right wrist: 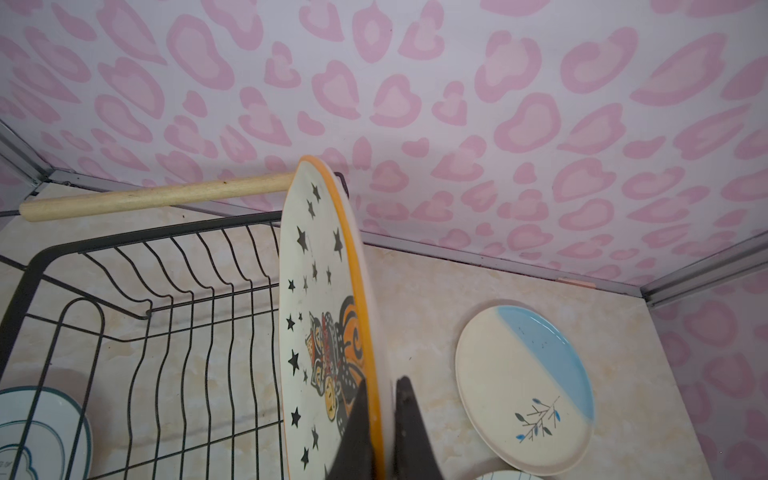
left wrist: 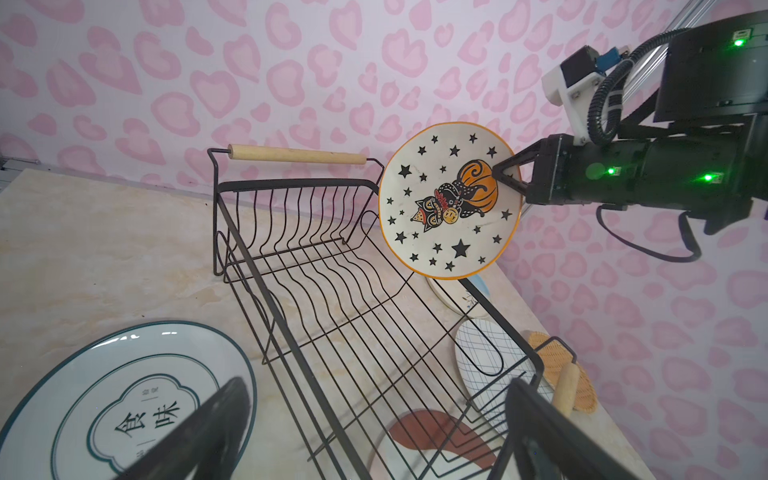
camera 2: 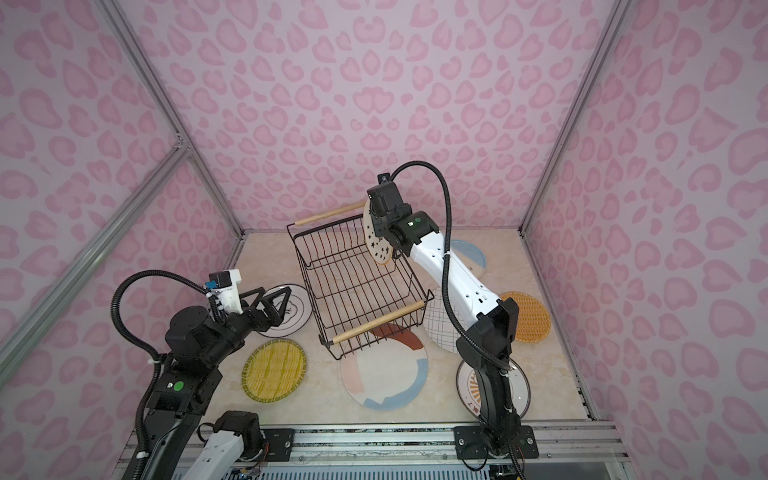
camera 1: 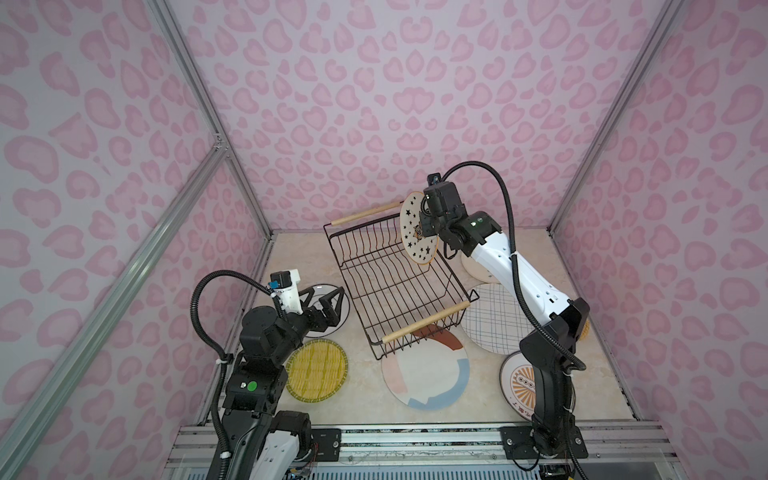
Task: Load the plates into the dish rack
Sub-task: 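Open and withdraw the left gripper while the right gripper carries the plate over the rack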
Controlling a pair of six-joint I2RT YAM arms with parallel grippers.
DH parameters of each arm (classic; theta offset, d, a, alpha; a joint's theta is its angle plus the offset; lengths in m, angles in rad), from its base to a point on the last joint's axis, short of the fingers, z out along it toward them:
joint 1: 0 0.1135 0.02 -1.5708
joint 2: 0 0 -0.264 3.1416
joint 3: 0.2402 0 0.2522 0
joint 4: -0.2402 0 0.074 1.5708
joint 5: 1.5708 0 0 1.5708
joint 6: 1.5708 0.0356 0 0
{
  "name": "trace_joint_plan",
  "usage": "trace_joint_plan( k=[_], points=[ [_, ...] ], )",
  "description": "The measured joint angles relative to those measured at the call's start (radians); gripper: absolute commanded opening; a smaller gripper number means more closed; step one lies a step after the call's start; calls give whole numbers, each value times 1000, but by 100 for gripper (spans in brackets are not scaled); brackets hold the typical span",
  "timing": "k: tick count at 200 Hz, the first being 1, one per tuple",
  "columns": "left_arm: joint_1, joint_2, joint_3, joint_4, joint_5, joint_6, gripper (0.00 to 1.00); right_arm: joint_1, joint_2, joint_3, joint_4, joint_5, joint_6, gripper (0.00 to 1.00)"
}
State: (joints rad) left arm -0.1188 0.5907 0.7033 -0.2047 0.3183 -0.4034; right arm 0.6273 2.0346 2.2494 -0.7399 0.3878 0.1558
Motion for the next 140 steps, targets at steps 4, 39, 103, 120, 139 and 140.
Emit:
trace_joint_plan(
  k=[4,39,103,120,139,140],
  points=[
    [0,2,0,1,3,-3,98,2,5,2,1,4,-10,0],
    [1,8,-1,5,25,-8,98,12,38,-7,19,35,-100,0],
    [1,6,-6,35,51,-16,98,12,56,-124,116,42,-213,0],
    [2,15,-6,36,62,-17,98,12,74,-127,146,42,-225,0],
    [4,19,-7,39,70,-23,98,12,96,-127,174,41,-233,0],
    [4,19,-7,39,70,-23,98,12,97,-127,174,41,-234,0]
  ],
)
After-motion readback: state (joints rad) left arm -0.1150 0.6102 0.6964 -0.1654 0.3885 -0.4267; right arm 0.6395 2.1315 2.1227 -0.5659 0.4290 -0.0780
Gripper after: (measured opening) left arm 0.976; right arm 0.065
